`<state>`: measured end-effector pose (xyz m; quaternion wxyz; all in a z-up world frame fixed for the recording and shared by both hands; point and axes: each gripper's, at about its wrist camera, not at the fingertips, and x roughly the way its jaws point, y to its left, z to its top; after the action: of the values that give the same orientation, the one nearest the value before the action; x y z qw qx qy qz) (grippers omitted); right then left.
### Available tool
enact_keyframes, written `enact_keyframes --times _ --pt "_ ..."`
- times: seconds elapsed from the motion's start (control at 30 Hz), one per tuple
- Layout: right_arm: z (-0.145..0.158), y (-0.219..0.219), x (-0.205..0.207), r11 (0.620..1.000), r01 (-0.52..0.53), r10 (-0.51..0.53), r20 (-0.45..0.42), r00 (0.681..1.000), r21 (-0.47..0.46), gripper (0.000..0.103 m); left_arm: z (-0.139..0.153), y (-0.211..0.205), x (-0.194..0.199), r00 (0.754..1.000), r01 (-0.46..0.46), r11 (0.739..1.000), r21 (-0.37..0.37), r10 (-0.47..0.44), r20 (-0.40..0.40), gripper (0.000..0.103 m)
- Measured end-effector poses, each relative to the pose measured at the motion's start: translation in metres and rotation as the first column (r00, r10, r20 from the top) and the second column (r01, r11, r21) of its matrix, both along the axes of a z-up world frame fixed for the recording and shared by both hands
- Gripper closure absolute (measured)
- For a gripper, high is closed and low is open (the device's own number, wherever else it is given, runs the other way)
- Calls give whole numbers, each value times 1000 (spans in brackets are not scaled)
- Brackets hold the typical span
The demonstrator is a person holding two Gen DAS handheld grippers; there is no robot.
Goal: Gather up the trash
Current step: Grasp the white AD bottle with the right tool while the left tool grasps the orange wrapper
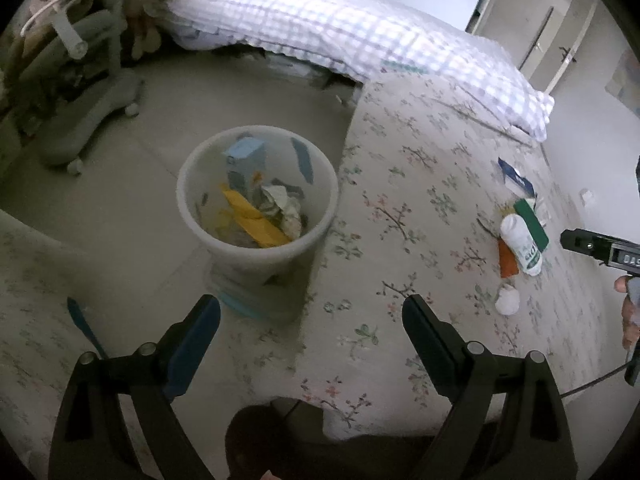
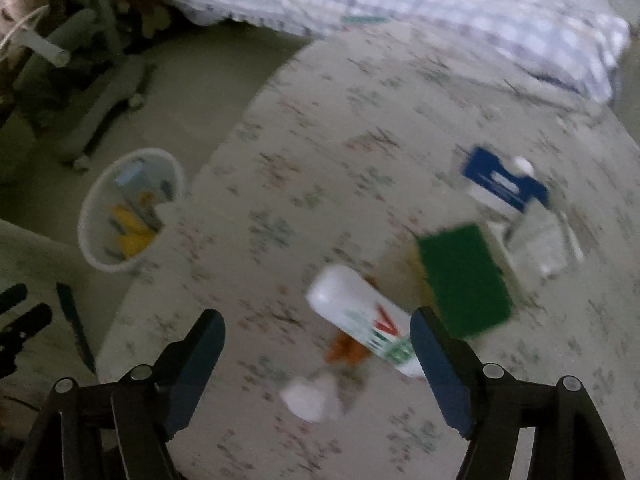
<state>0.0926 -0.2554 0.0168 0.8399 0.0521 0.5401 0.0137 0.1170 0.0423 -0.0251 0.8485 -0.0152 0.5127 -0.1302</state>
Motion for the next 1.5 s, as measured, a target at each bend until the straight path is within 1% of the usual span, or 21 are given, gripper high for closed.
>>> enact_keyframes --times 0.1,0.23,0.37,0.53,0.63,0.7,0.73,0.8,0.9,1.07,1.17,1.27,1.33,1.4,1.5 --pt "-10 -11 -4 1000 20 -20 -27 999 -8 23 -2 -6 0 1000 17 1000 13 -16 -23 9" --pt "-27 -16 0 1000 19 -19 -59 998 -8 23 -6 -13 0 998 32 999 30 -30 -57 9" --pt "-44 -14 8 1000 16 -18 -83 996 -16 23 -10 -18 2 996 47 998 47 -43 -82 9" --pt "-65 -10 20 999 2 -8 -105 994 -54 24 -12 -24 4 994 62 996 58 -57 -96 9" --pt "-74 -9 24 995 -6 -5 -108 994 -103 30 -13 -32 5 992 79 994 76 -71 -104 9" --pt "-78 -9 27 993 -14 1 -113 994 -114 45 -12 -40 5 991 91 992 86 -81 -106 9" --pt "-79 -11 26 994 -11 -1 -109 994 -111 46 -11 -43 5 990 96 991 88 -87 -108 9" --pt "-77 -13 24 996 -15 6 -100 995 -89 53 -9 -50 6 989 111 989 94 -101 -112 9" --pt "-67 -21 17 999 -5 2 -75 997 -36 59 -3 -69 7 985 146 983 113 -133 -111 9" --pt "-42 -48 -1 997 50 -48 -24 999 62 61 6 -113 14 973 211 970 118 -196 -122 9" --pt "-31 -67 -15 994 73 -73 -9 997 83 61 3 -143 19 962 250 961 117 -233 -144 9" --pt "-29 -86 -28 990 106 -104 -20 994 94 61 -2 -171 24 953 279 954 113 -261 -156 9" --pt "-30 -97 -35 989 120 -118 -30 993 91 61 -6 -186 27 946 294 952 88 -277 -168 9" --pt "-33 -108 -41 986 134 -131 -37 991 94 61 -11 -202 31 940 299 953 43 -286 -189 11" --pt "-39 -127 -52 981 162 -158 -47 986 107 61 -19 -222 35 929 311 950 -1 -304 -213 21"
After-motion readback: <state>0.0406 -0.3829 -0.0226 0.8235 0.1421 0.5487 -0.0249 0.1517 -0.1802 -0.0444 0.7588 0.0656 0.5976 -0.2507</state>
